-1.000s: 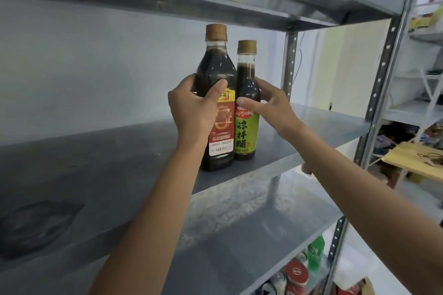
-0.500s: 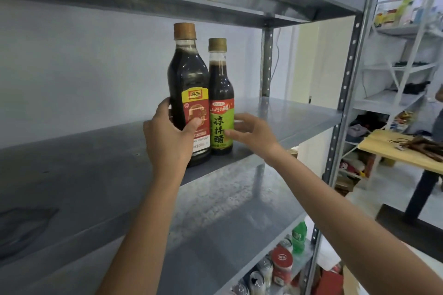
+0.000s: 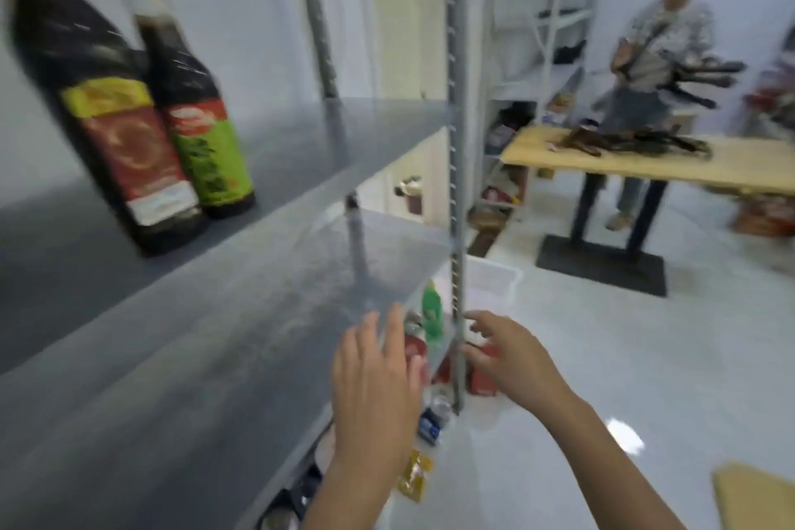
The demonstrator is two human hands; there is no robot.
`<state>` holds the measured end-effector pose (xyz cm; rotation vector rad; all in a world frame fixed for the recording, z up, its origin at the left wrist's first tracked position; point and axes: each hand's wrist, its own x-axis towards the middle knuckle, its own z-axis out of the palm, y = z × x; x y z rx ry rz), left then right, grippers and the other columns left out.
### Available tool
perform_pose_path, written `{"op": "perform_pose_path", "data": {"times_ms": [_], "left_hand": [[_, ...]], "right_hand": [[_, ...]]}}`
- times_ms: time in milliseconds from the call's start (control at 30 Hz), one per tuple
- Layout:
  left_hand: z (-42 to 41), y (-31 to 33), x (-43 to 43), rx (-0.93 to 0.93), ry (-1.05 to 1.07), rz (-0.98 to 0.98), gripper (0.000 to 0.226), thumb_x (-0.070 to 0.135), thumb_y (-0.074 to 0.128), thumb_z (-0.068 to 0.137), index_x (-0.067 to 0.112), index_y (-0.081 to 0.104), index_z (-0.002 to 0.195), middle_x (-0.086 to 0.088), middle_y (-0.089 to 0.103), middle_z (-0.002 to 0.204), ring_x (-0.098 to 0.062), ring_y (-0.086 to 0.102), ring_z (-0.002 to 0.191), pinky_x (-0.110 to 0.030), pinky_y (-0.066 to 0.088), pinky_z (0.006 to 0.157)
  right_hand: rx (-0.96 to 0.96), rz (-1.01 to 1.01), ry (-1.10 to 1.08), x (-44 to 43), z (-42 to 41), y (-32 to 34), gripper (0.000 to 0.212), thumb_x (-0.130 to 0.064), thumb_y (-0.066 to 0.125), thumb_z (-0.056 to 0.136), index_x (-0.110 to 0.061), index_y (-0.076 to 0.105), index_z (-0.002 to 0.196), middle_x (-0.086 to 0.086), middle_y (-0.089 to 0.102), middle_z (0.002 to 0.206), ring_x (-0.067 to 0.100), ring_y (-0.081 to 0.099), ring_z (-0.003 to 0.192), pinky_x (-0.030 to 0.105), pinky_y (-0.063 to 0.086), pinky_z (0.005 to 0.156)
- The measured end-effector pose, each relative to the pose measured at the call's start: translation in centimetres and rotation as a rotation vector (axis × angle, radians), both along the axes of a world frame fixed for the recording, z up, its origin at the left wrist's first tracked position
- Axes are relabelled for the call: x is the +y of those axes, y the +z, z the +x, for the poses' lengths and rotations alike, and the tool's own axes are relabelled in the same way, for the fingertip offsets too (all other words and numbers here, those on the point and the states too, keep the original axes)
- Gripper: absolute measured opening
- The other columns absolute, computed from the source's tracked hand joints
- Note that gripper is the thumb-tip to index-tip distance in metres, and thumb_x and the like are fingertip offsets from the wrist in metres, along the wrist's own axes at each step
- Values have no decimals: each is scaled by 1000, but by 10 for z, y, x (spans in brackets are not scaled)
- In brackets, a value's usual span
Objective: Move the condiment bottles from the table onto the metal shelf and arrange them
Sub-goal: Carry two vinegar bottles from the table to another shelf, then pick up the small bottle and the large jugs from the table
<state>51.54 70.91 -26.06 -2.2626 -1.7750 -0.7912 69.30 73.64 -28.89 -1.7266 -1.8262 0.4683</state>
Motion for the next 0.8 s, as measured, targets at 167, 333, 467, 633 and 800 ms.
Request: {"op": "perform_pose_path", "data": {"times_ms": [167,333,467,633,800], "left_hand": [[70,-51,-15,302,-323,-254,75,38,85,58,13,61,124,-13,65,109,-31,63,90,-44,54,75],[118,-87,-30,524,-712,-249,74,40,89,49,13,67,115,-14,68,100,-32,65,84,-47,55,69],[138,-101,-54,665,-999,-290,76,43,80,67,17,54,133,-16,61,123,-36,60,107,-55,49,86],[148,-118,-110,826,-1287,-304,64,40,34,101,22,1,152,-10,13,157,-29,17,143,-49,12,115],[149,-120,-188,913,-1592,-229,63,40,35,100,22,3,151,-10,15,157,-28,19,142,-49,15,114]], "right_hand": [[-73,-291,-414,-103,65,-67,49,-38,52,92,-31,38,139,-6,54,128,15,48,120,28,42,92],[-37,-387,-847,-204,80,-97,52,-38,46,96,-28,30,145,-4,44,141,15,40,130,29,37,100],[47,-417,-1195,-280,53,-110,52,-36,45,97,-26,29,146,-5,39,146,15,37,131,28,34,103],[138,-416,-1546,-364,-3,-116,51,-35,47,96,-26,32,144,-5,39,145,16,37,131,30,34,103],[223,-407,-1874,-442,-70,-123,52,-38,50,94,-28,34,143,-7,40,145,15,37,132,30,36,102]]}}
